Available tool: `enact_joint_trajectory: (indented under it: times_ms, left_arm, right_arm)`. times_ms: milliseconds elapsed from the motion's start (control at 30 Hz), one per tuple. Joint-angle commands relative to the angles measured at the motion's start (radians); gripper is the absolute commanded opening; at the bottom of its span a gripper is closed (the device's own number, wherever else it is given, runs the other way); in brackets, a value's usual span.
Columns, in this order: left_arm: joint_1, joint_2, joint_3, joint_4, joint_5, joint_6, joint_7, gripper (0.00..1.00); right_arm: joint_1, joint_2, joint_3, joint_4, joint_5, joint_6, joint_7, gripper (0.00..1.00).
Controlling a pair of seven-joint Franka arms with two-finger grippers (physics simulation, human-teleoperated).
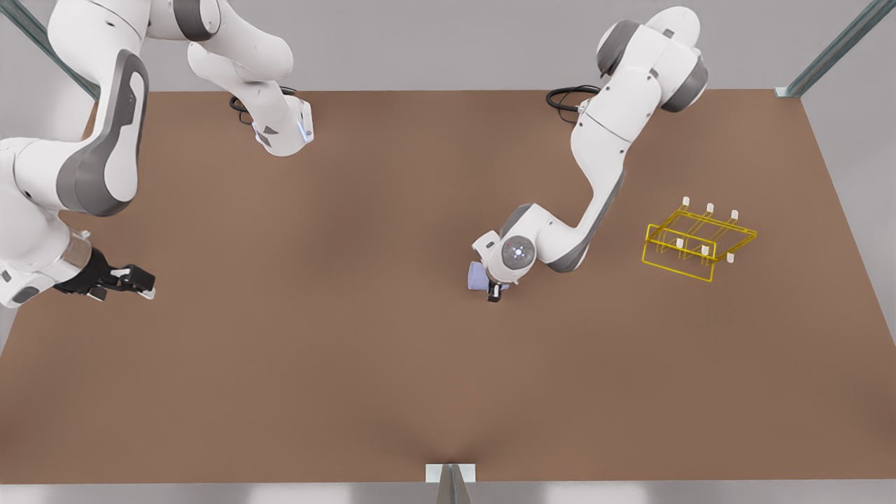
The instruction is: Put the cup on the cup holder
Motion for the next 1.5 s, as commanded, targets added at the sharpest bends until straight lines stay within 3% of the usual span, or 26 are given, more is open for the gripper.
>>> enact_joint_trajectory:
  times_ms: [0, 267, 300, 600, 733, 1000, 1233, 1333, 1467]
  left_arm:
    - [0.000, 0.010, 0.000, 0.000, 0.000, 0.026, 0.005, 1.00]
    - [-0.013, 0.046, 0.000, 0.000, -0.001, 0.055, -0.022, 1.00]
    - [-0.013, 0.048, 0.000, 0.000, -0.001, 0.055, -0.033, 0.94]
    - [-0.014, 0.046, 0.000, 0.000, 0.000, 0.046, -0.053, 0.79]
    - [-0.013, 0.036, 0.000, 0.003, 0.000, 0.031, -0.055, 0.66]
    - [-0.010, -0.089, 0.026, 0.063, 0.005, -0.158, -0.058, 0.65]
    - [-0.008, -0.167, 0.161, 0.122, 0.014, -0.267, -0.021, 0.69]
    - [-0.008, -0.188, 0.238, 0.230, 0.019, -0.434, -0.002, 0.66]
    - [-0.011, -0.259, 0.328, 0.247, 0.092, -0.497, -0.019, 0.65]
  right_arm:
    - [-0.004, 0.001, 0.000, 0.000, 0.003, 0.002, 0.011, 1.00]
    - [0.002, 0.004, 0.000, 0.000, 0.001, 0.005, 0.011, 1.00]
    - [0.002, 0.002, 0.000, 0.000, 0.001, 0.005, 0.013, 1.00]
    - [0.003, 0.004, 0.001, 0.000, 0.003, 0.005, 0.011, 1.00]
    - [0.003, 0.010, 0.001, 0.002, 0.001, 0.005, 0.011, 1.00]
    - [0.003, 0.010, 0.001, 0.002, 0.001, 0.005, 0.011, 1.00]
    - [0.003, 0.012, 0.001, 0.002, 0.001, 0.005, 0.013, 1.00]
    - [0.003, 0.010, 0.001, 0.002, 0.001, 0.005, 0.013, 1.00]
    - [0.003, 0.010, 0.001, 0.002, 0.003, 0.005, 0.011, 1.00]
